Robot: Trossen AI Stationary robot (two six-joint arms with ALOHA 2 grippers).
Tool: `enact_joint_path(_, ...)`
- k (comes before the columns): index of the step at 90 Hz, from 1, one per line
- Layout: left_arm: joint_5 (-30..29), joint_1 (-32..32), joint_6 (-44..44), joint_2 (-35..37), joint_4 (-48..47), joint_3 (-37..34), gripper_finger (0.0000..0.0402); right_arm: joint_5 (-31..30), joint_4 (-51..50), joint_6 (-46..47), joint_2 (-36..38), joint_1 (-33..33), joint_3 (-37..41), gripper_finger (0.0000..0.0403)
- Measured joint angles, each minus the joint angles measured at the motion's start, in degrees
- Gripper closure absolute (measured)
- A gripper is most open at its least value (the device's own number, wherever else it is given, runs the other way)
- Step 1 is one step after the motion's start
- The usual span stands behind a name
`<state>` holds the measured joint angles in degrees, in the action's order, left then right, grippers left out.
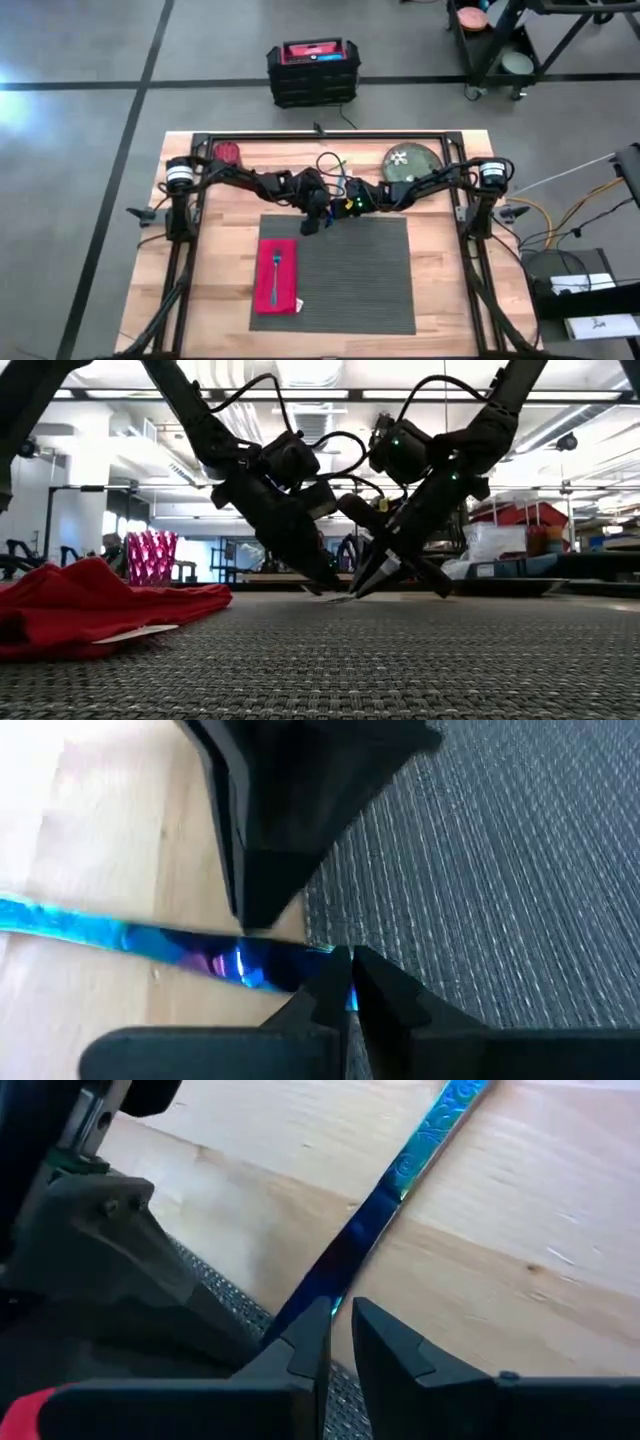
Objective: Set table place
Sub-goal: Put the blue knife on the right side of the table mat
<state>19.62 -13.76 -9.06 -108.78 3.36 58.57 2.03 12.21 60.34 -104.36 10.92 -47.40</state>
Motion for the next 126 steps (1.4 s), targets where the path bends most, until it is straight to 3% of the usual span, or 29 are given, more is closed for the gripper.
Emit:
enact_joint_path(14, -3.6, 0.0, -2.5, 2.5, -3.8, 1.6, 0.0401, 4.2, 0.4, -1.9, 1.3, 1.3, 0.0, 0.0371)
enact_joint_path(86, -2.0, -0.3, -2.4, -3.4, 13.5, -5.3, 0.0401, 2.2, 0.5, 1.6, -0.7, 0.3, 0.2, 0.0371)
enact_joint_path(126, -2.6, -0.4, -1.6, -2.2, 12.7, -5.0, 0.0402, 4.1, -3.2, 1.7, -0.2, 0.4, 0.1, 0.0362)
